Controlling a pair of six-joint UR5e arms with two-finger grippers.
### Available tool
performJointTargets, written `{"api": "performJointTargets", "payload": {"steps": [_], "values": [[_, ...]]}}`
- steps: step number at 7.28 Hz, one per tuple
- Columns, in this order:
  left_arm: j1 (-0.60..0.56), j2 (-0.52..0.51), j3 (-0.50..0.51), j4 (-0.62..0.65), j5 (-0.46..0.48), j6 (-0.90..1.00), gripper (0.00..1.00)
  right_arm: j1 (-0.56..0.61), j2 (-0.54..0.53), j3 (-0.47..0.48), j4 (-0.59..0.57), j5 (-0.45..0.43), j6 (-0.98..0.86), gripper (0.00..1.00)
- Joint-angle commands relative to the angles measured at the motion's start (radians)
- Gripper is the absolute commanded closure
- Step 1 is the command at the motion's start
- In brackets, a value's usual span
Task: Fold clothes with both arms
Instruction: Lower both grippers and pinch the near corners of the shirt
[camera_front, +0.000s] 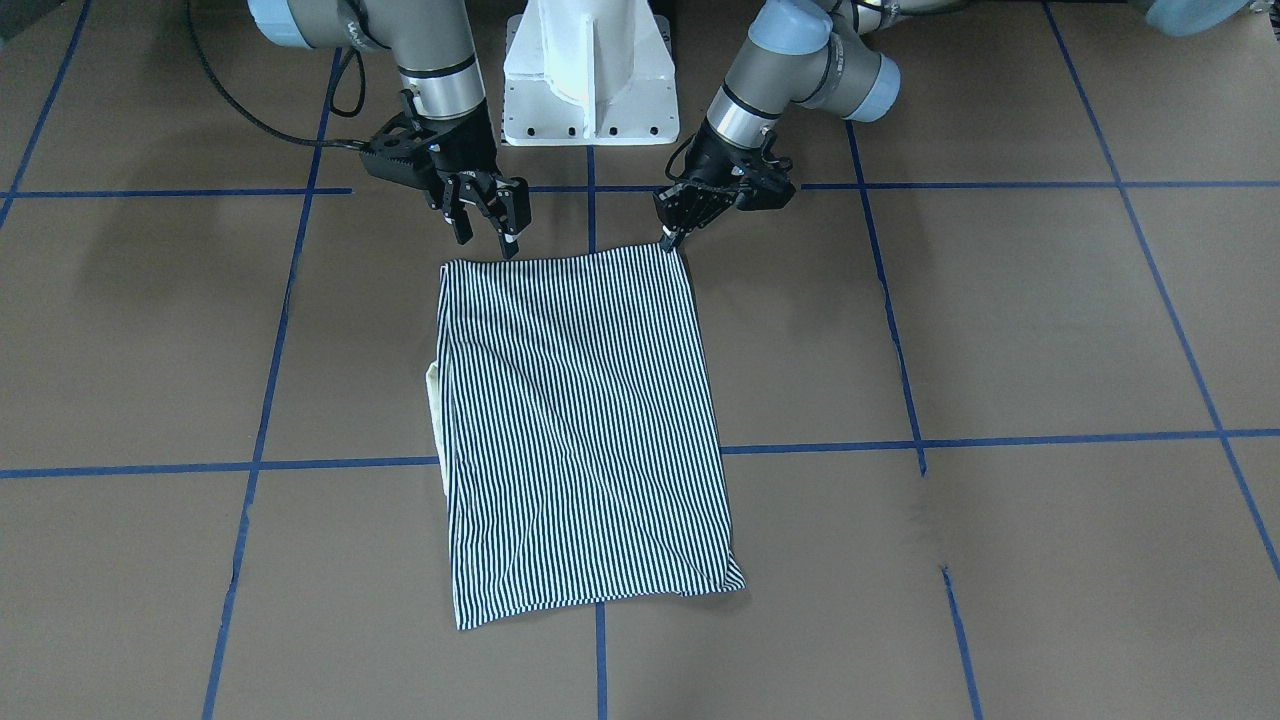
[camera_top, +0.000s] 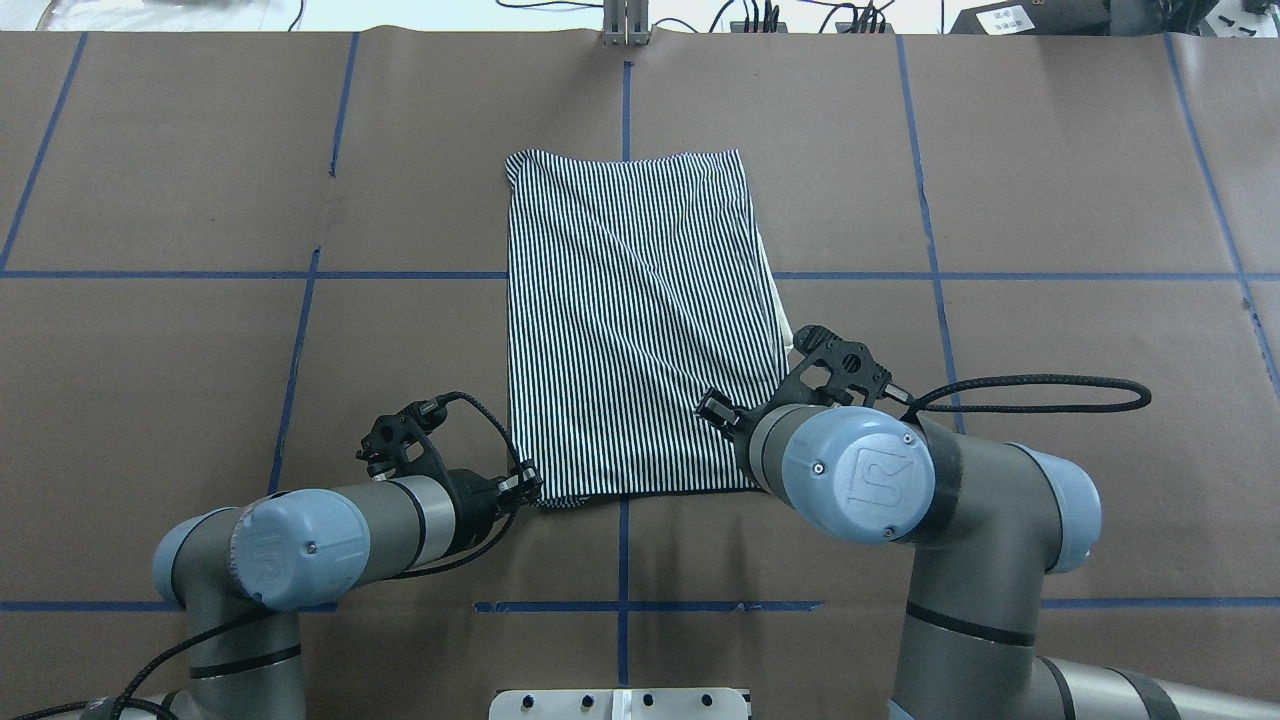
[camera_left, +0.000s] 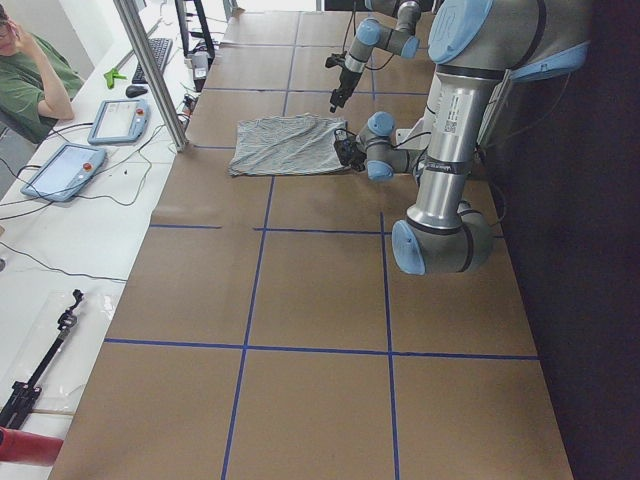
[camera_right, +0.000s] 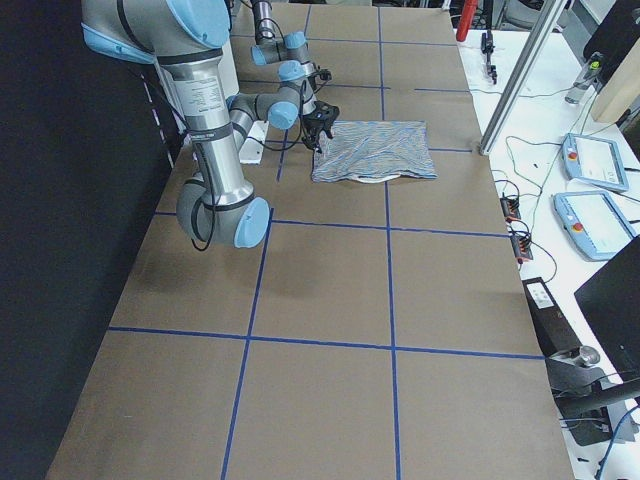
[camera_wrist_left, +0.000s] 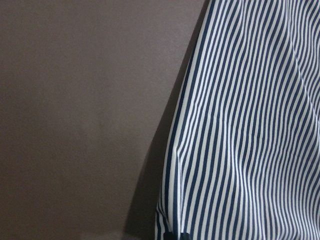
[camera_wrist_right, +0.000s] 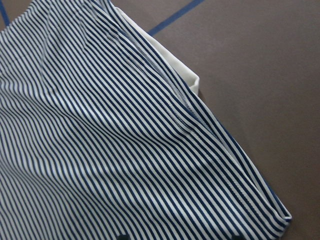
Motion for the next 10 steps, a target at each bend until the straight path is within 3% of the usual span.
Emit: {"api": "performJointTargets", "payload": {"steps": [1, 4, 8, 10], "values": [[0.000, 0.000, -0.003, 0.000, 0.002, 0.000, 1.00, -0.030, 0.022, -0.064, -0.068, -0.001, 0.090, 0.33], [0.000, 0.000, -0.009, 0.000, 0.002, 0.000, 1.00, -0.032, 0.075, -0.167, -0.073, -0.002, 0.071, 0.33], [0.000, 0.000, -0.009, 0.000, 0.002, 0.000, 1.00, -0.015, 0.112, -0.172, -0.152, 0.001, 0.002, 0.33], [0.000, 0.000, -0.009, 0.000, 0.002, 0.000, 1.00, -0.015, 0.140, -0.226, -0.152, 0.001, 0.001, 0.33]]}}
